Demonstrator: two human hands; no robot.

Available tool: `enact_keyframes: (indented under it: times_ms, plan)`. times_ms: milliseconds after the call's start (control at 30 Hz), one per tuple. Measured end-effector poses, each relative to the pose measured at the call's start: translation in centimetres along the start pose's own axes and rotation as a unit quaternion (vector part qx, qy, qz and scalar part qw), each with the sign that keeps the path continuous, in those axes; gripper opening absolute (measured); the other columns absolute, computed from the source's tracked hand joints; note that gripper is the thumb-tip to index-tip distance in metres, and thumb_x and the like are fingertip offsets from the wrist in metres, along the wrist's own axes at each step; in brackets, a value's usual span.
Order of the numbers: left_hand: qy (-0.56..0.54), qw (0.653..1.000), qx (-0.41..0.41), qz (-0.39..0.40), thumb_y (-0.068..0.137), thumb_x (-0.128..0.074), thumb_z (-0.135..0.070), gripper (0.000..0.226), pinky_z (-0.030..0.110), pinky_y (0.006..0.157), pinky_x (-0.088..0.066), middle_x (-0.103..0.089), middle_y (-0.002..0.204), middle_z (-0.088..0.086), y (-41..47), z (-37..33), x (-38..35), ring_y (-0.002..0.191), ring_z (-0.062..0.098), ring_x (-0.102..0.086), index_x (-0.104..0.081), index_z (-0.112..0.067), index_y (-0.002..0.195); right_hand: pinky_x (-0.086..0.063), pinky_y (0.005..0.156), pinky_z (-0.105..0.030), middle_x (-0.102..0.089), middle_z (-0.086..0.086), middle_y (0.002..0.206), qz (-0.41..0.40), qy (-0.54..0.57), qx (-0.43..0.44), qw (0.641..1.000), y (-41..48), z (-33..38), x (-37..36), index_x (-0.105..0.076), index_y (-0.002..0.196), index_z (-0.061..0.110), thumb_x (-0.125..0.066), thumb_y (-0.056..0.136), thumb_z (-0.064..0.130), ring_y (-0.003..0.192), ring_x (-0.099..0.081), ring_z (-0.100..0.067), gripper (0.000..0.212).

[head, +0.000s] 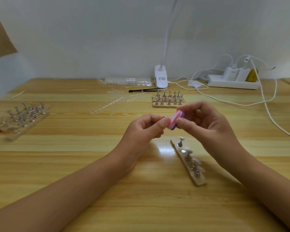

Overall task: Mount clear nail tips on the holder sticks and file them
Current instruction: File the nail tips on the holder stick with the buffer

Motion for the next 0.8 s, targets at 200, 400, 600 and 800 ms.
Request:
enact_keyframes:
  times_ms: [200,400,600,800]
  plan:
    - [0.000,1.000,-0.003,0.002,0.080,-0.069,-0.045,0.021,0.017,0.077,-0.050,-0.069,0.080,-0.013,-0.1,0.0,0.0,0.078,0.002,-0.062,-0.075,-0.029,0.092,-0.056,0.075,-0.022,-0.072,0.000,0.092,0.022,-0.012,-0.016,1.000,-0.1,-0.4,-0.5,-0.062,0.101,0.012,-0.072,0.074,0.019,0.089,-0.070,-0.014,0.029]
    - [-0.002,1.000,0.002,-0.004,0.082,-0.071,-0.043,0.017,0.020,0.079,-0.051,-0.071,0.083,-0.010,0.0,0.1,0.1,0.081,0.005,-0.062,-0.077,-0.030,0.090,-0.054,0.070,-0.019,-0.071,-0.002,0.090,0.025,-0.008,-0.028,0.999,-0.2,-0.7,-0.8,-0.061,0.099,0.011,-0.072,0.073,0.018,0.086,-0.070,-0.012,0.029]
    - [0.001,1.000,0.003,-0.006,0.078,-0.073,-0.047,0.019,0.017,0.075,-0.049,-0.065,0.073,-0.015,-0.1,0.1,0.2,0.072,0.001,-0.059,-0.076,-0.031,0.087,-0.057,0.086,-0.031,-0.071,-0.009,0.097,0.020,-0.010,-0.030,0.999,-0.1,-0.5,-0.4,-0.064,0.107,0.009,-0.069,0.077,0.017,0.093,-0.069,-0.020,0.032]
    - [0.037,0.999,-0.001,0.002,0.074,-0.073,-0.046,0.028,0.013,0.070,-0.049,-0.067,0.073,-0.015,-0.2,-0.2,-0.4,0.070,0.000,-0.059,-0.074,-0.022,0.090,-0.053,0.085,-0.023,-0.074,-0.008,0.100,0.050,-0.036,-0.041,0.997,0.2,0.2,-0.1,-0.072,0.112,0.019,-0.065,0.081,0.022,0.095,-0.069,-0.020,0.032]
Point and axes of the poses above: each hand's wrist, its own y-axis towards the middle knuckle, its own x-axis out of the back of the hand, z = x × y, the point moved 10 cm from there along y, towards the middle knuckle
